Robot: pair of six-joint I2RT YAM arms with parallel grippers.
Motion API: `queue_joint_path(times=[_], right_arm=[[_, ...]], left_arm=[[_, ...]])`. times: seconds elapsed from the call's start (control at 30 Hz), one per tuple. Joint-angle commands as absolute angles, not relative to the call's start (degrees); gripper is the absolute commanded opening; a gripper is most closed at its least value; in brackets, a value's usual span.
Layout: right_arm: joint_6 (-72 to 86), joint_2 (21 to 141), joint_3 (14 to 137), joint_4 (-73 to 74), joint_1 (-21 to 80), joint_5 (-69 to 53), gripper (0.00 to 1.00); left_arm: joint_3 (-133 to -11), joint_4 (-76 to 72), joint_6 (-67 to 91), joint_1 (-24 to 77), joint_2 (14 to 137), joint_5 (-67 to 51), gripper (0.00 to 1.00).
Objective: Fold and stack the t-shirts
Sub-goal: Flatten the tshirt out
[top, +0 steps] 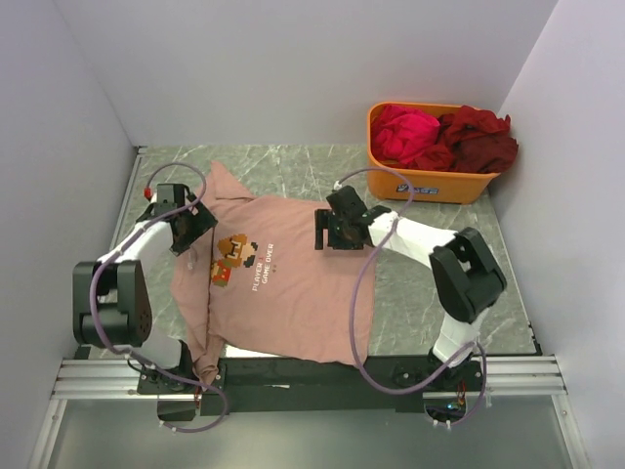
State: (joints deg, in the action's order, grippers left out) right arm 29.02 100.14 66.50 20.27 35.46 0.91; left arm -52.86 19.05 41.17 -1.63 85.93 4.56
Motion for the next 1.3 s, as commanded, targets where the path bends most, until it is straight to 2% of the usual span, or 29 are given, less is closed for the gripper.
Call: queue_joint_path(times=[0.0,0.53,0.9,1.03,1.27], right_arm=[[30.0,104.7,71.5,19.0,32.8,2.0,0.86],[24.1,125.9,96.4,27.7,25.6,2.6,0.84],[19.9,138.5,119.7,34.9,24.8,3.0,0.84],[16.5,137.1,122.6,35.8,25.0,1.3,0.83],[12.4,121.6,110.1,29.8,28.9,4.5,0.84]], left_arm=[[-55.4,15.4,40.3,-1.7,88.5,5.4,0.99],[-70.1,18.5,38.1,-5.3,108.3,5.7,0.99],[-93.6,25.4,34.7,-8.9,124.2,5.6,1.00],[-103.4,31.0,32.9,-9.2,126.0,4.0,0.99],[-98.2,31.9,35.3,-9.1,112.4,5.5,0.99]])
